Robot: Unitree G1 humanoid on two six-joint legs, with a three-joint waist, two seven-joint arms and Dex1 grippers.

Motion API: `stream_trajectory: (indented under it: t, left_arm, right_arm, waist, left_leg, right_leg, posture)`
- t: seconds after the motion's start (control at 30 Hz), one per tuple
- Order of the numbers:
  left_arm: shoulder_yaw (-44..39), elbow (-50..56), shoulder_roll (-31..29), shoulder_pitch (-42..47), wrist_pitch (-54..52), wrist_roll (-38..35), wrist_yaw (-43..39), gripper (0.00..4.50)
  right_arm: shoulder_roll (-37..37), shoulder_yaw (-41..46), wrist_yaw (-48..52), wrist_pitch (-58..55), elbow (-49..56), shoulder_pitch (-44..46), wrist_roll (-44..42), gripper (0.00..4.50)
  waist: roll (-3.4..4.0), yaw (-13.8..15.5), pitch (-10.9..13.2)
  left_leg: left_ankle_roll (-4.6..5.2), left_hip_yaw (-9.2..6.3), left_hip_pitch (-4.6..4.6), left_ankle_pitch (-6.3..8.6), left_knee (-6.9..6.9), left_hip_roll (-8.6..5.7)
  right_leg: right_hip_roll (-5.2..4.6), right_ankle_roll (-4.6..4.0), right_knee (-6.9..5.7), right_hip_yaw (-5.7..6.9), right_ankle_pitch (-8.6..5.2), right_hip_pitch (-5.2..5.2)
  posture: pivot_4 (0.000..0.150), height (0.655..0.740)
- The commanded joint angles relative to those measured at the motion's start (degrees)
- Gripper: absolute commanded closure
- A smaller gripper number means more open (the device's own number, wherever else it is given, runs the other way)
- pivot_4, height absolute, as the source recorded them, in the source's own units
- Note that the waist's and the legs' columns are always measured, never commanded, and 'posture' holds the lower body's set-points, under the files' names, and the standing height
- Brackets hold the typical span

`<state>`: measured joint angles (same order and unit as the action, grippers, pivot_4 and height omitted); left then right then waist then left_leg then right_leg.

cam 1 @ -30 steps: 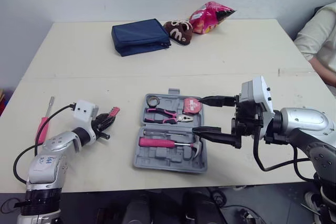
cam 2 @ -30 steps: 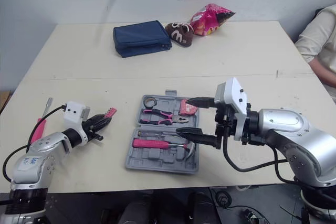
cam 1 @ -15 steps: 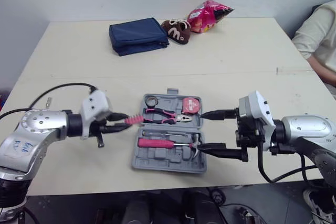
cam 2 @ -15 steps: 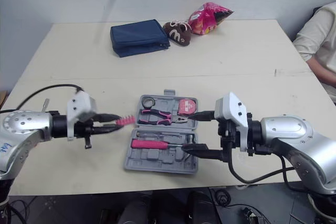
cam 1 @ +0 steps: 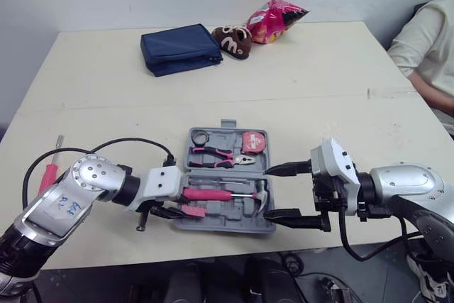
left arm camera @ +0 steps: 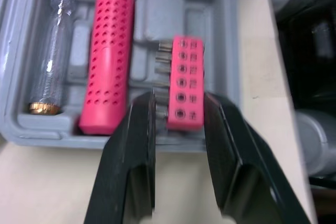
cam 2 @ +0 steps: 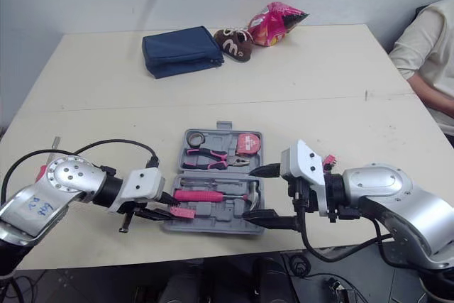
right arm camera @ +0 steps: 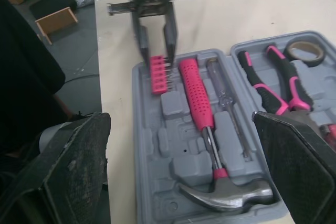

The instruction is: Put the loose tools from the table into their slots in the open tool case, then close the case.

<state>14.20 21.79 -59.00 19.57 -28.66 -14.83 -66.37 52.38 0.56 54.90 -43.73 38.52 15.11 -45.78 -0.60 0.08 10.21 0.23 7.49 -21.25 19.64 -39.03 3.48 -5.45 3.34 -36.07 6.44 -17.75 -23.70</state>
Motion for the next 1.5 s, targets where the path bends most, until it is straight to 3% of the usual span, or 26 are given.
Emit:
stream_trajectory:
  t: [0.03, 0.7, 0.77, 1.0, 1.1, 1.23, 1.33, 1.5]
  left_arm:
    - [-0.34, -0.06, -0.87, 0.56, 1.08, 1.13, -1.83, 3.85]
    - [1.62, 3.55, 4.98, -0.12, -4.94, 4.05, 3.13, 3.85]
    - [1.45, 3.78, 5.58, -0.49, -5.49, 3.65, 3.64, 2.8]
    - [-2.66, 5.81, 5.17, -0.76, -9.18, -0.64, 2.3, 0.05]
    - [-5.25, 6.17, 4.2, -0.78, -10.27, -3.85, 0.49, 0.05]
    - [-8.86, 1.3, 4.45, -1.66, -1.1, -6.44, -4.27, 0.05]
    - [-11.43, -1.65, 8.09, -2.75, 2.53, -10.23, -5.86, 0.85]
    - [-10.86, -5.57, 10.82, -5.42, 7.89, -8.39, -5.37, 3.11]
  right_arm:
    - [0.52, 1.06, 0.5, 0.97, 1.54, 0.19, -0.11, 0.0]
    - [-0.46, 0.69, 0.6, 1.55, 0.1, 0.57, 1.15, 0.0]
    - [-0.56, 0.67, 0.6, 1.73, 0.09, 0.44, 1.29, 0.0]
    - [-0.35, 0.75, 0.74, 2.63, -0.52, 0.38, 1.85, 0.0]
    - [-0.05, 1.4, 1.0, 2.41, -0.51, 0.2, 1.46, 0.0]
    - [0.46, 2.11, 1.26, 1.96, -0.46, 0.12, 0.97, 0.0]
    - [0.05, 1.51, 0.91, 1.91, -0.47, 0.46, 1.11, 0.0]
    - [-0.45, 0.97, 0.57, 1.74, -0.56, 0.81, 1.09, 0.0]
  waist:
    - [0.0, 0.0, 0.0]
    - [0.0, 0.77, 0.0]
    - [0.0, 0.97, 0.0]
    - [-0.02, 1.24, -0.01]
    - [-0.02, 1.07, -0.01]
    - [-0.02, 1.06, -0.01]
    - [-0.02, 1.09, -0.01]
    - [-0.02, 1.1, -0.01]
  left_leg:
    - [0.01, 0.0, 0.0, 0.0, 0.0, 0.0]
    - [0.05, 0.07, 0.03, -0.01, -0.08, -0.02]
    - [0.05, 0.08, 0.04, -0.01, -0.08, -0.02]
    - [0.08, 0.09, 0.05, -0.03, -0.11, -0.04]
    - [0.07, 0.09, 0.03, -0.02, -0.11, 0.0]
    - [0.06, 0.11, 0.05, -0.03, -0.1, 0.02]
    - [0.07, 0.13, 0.06, -0.03, -0.11, -0.01]
    - [0.07, 0.14, 0.05, -0.02, -0.11, 0.0]
  right_leg:
    - [0.0, 0.0, 0.0, 0.0, 0.0, 0.0]
    - [0.0, 0.07, -0.05, -0.12, 0.04, 0.01]
    - [0.0, 0.07, -0.06, -0.13, 0.04, 0.01]
    - [-0.01, 0.07, -0.08, -0.15, 0.04, 0.02]
    - [0.02, 0.07, -0.09, -0.14, 0.04, 0.0]
    - [0.03, 0.06, -0.1, -0.15, 0.03, -0.01]
    - [0.01, 0.06, -0.12, -0.15, 0.03, -0.01]
    - [0.02, 0.06, -0.1, -0.16, 0.04, -0.01]
  posture:
    - [0.15, 0.74]
    - [0.15, 0.74]
    - [0.15, 0.74]
    - [0.15, 0.74]
    - [0.15, 0.74]
    - [0.15, 0.74]
    - [0.15, 0.74]
    - [0.15, 0.74]
